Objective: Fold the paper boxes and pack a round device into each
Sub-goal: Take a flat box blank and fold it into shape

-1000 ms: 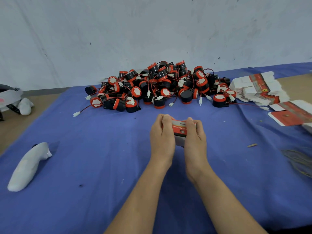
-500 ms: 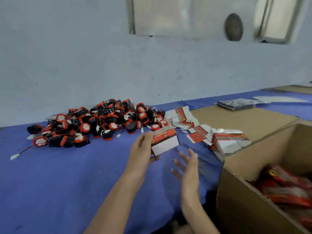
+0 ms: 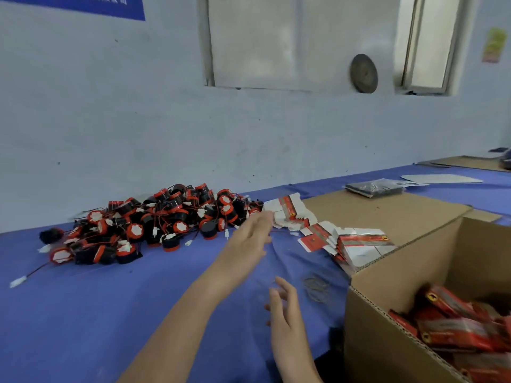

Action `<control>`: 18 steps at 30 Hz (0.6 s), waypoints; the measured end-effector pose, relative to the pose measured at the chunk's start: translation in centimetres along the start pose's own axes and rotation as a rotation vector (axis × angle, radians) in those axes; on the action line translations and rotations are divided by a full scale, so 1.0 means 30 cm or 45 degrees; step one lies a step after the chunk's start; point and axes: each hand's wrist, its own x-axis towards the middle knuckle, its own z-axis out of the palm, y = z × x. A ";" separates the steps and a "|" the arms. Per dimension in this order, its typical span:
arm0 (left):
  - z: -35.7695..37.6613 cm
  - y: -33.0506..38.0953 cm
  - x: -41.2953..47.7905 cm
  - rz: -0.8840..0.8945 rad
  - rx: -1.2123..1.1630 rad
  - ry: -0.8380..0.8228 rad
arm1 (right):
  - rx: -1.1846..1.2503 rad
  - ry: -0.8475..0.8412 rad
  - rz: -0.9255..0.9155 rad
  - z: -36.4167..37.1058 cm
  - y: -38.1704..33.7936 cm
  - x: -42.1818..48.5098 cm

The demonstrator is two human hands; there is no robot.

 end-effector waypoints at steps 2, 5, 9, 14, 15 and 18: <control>-0.113 -0.157 -0.024 -0.149 0.186 0.077 | -0.048 -0.033 -0.032 0.040 0.031 0.030; -0.268 -0.376 -0.057 -0.330 0.530 0.214 | -0.139 -0.095 -0.022 0.130 0.072 0.099; -0.413 -0.618 -0.119 -0.517 1.247 0.357 | -0.331 -0.250 -0.049 0.251 0.104 0.217; -0.444 -0.692 -0.127 -0.453 1.343 0.389 | -0.510 -0.486 -0.014 0.346 0.113 0.366; -0.444 -0.687 -0.119 -0.458 1.354 0.388 | -0.531 -0.514 -0.006 0.357 0.113 0.392; -0.458 -0.665 -0.085 -0.485 1.402 0.385 | -0.513 -0.492 0.027 0.377 0.125 0.465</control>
